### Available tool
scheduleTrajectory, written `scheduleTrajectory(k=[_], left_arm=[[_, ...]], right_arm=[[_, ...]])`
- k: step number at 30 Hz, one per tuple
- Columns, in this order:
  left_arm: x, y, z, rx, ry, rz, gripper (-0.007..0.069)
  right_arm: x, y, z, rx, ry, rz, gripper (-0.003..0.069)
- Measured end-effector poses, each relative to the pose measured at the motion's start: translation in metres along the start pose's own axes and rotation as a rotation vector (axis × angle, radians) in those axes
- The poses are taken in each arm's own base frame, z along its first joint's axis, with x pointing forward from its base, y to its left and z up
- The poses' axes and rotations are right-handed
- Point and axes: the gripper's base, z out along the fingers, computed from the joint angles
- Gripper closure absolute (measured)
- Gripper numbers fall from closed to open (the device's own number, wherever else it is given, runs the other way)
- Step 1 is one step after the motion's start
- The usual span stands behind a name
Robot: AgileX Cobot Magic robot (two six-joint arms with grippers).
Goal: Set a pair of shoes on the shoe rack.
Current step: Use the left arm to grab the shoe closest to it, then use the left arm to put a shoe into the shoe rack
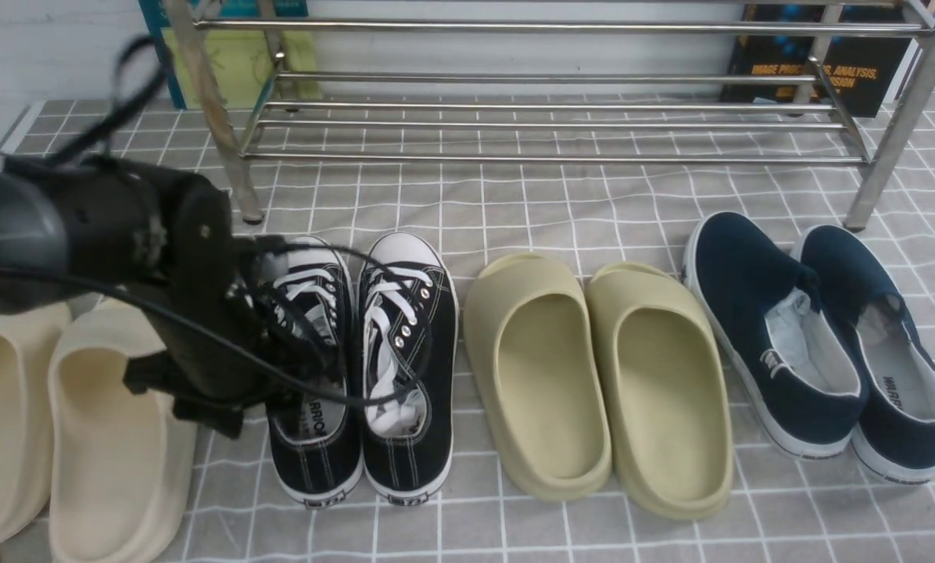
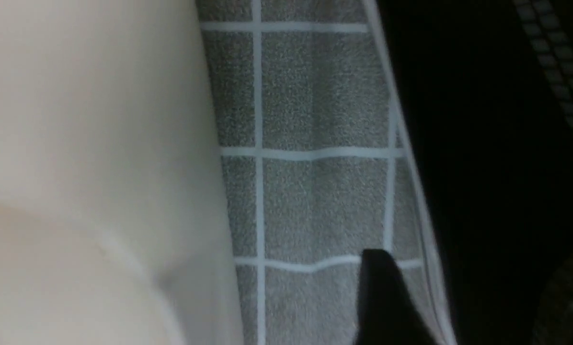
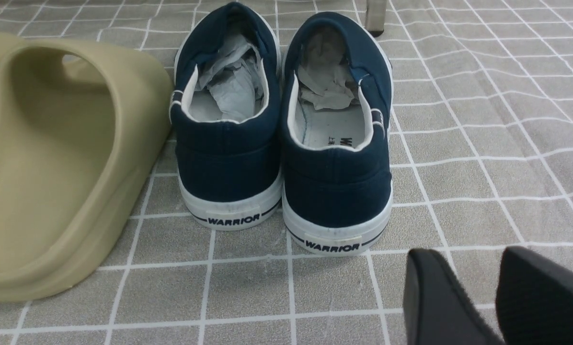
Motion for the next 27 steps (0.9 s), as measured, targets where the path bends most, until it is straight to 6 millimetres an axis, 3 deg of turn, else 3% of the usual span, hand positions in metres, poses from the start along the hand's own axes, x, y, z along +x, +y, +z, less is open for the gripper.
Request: scheduleTrajectory(k=[5, 7, 10, 15, 18, 23, 27], left_arm=[[0.000, -0.001, 0.001, 0.014, 0.001, -0.016, 0.0592], [0.000, -0.001, -0.008, 0.021, -0.019, -0.020, 0.0638], [0.003, 0.000, -0.024, 0.032, -0.045, -0.020, 0.0638], [0.009, 0.001, -0.083, 0.091, -0.192, -0.018, 0.0638], [0.003, -0.001, -0.106, 0.113, -0.253, -0.013, 0.0638], [-0.020, 0.003, -0.116, 0.113, -0.268, -0.052, 0.0638], [-0.044, 0.008, -0.103, 0.087, -0.226, -0.082, 0.0638]], right_arm=[[0.000, 0.000, 0.000, 0.000, 0.000, 0.000, 0.0420], [0.000, 0.000, 0.000, 0.000, 0.000, 0.000, 0.0420], [0.000, 0.000, 0.000, 0.000, 0.000, 0.000, 0.0420], [0.000, 0.000, 0.000, 0.000, 0.000, 0.000, 0.0420], [0.000, 0.000, 0.000, 0.000, 0.000, 0.000, 0.0420], [0.000, 0.000, 0.000, 0.000, 0.000, 0.000, 0.0420], [0.000, 0.000, 0.000, 0.000, 0.000, 0.000, 0.0420]])
